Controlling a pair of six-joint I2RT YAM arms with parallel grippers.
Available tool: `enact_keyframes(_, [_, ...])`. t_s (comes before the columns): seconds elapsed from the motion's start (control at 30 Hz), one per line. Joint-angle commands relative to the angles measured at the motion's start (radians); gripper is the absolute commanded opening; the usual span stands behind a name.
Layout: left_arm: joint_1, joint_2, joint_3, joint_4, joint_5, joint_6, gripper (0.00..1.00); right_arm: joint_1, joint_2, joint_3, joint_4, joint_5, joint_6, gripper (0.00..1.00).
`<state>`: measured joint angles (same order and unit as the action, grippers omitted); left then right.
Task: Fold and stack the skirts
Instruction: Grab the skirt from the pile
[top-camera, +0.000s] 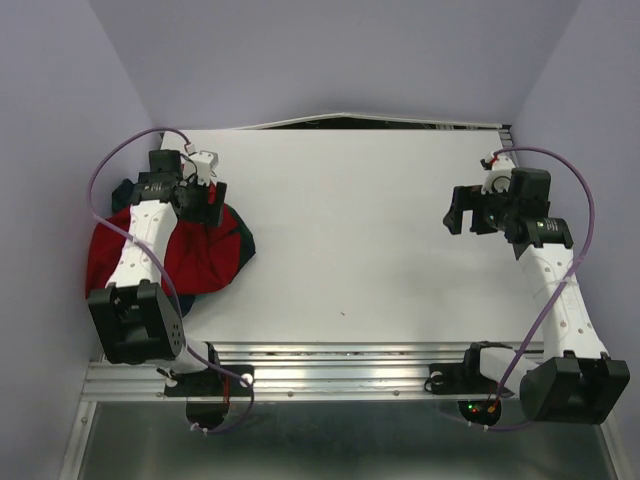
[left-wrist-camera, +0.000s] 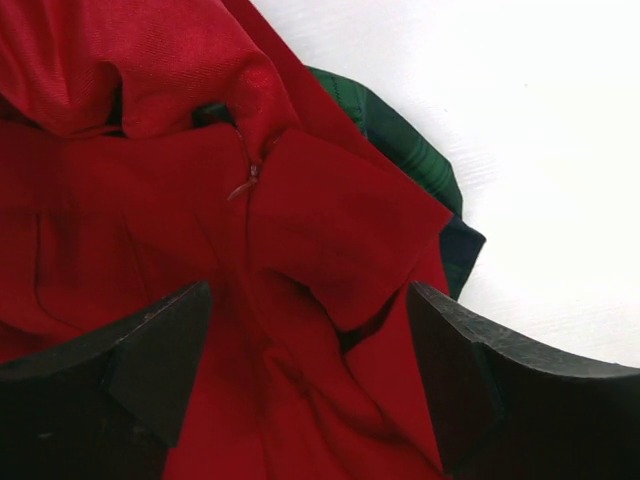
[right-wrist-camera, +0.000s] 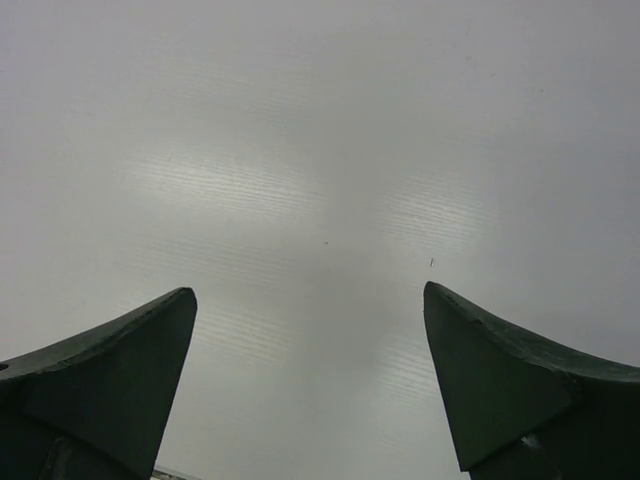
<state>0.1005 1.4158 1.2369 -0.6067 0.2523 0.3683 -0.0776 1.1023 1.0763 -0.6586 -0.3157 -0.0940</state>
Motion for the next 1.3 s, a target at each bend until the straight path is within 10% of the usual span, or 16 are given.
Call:
enact_keyframes(0.0, [0.008, 0.057, 0.015, 0.045, -0.047, -0.006, 0.88, -0.004, -0.009, -0.004, 0.03, -0.011, -0.007, 1.0])
enact_keyframes(0.27, [0.008, 0.147, -0.002, 0.059, -0.048, 0.017, 0.66, -0.004, -0.007, 0.002, 0.022, -0.005, -0.007, 1.0])
enact_keyframes(0.57, [0.007, 0.077, 0.073, 0.03, 0.011, -0.011, 0.0, -0.004, -0.001, 0.016, 0.017, -0.016, -0.003, 1.0])
enact_keyframes(1.27, [-0.18, 0.103, 0.768, -0.108, 0.292, -0.094, 0.0, -0.013, 0.039, 0.06, 0.007, -0.028, 0.034, 1.0])
